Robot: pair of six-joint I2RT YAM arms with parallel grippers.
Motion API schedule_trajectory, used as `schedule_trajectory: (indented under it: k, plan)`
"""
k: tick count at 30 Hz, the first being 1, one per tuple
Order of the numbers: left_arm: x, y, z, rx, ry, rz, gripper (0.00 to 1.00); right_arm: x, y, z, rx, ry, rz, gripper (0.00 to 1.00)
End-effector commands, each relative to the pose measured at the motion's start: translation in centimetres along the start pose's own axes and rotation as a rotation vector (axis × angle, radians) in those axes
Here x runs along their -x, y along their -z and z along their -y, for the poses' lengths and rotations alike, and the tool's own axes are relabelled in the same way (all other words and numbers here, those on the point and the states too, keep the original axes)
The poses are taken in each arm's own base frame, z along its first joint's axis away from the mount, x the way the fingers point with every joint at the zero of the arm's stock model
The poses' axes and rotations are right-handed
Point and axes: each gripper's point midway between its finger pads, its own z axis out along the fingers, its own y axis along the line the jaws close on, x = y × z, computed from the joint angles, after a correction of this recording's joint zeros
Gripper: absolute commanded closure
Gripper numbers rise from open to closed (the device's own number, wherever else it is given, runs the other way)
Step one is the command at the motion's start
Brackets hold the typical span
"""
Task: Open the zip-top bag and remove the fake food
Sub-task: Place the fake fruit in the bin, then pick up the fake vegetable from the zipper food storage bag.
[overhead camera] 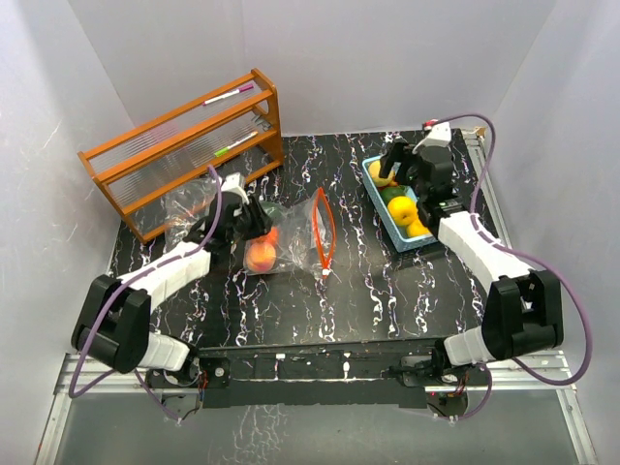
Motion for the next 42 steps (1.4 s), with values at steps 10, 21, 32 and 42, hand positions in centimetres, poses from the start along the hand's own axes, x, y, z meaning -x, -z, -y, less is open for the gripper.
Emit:
schedule_trajectory:
  k: [10, 21, 32, 42]
  plan:
    - [-2.0, 0.1, -4.2, 0.15, 0.036, -0.001, 0.88, -11.5, 4.8, -13.2, 0.324, 0.05, -0.188, 0.6]
    - [-5.5, -0.9, -6.8, 0.21, 0.021, -0.066, 1.0, -19.0, 4.9, -18.4, 0.487, -0.014, -0.351, 0.63]
    - [-8.5, -2.5, -7.5, 0.19, 0.026, -0.133, 1.0, -22.4, 3.5, -21.9, 0.647, -0.084, -0.413, 0.62]
    - [-10.0, -3.4, -5.2, 0.045, 0.062, -0.181, 1.0, -21.8, 2.4, -23.0, 0.683, -0.072, -0.367, 0.43]
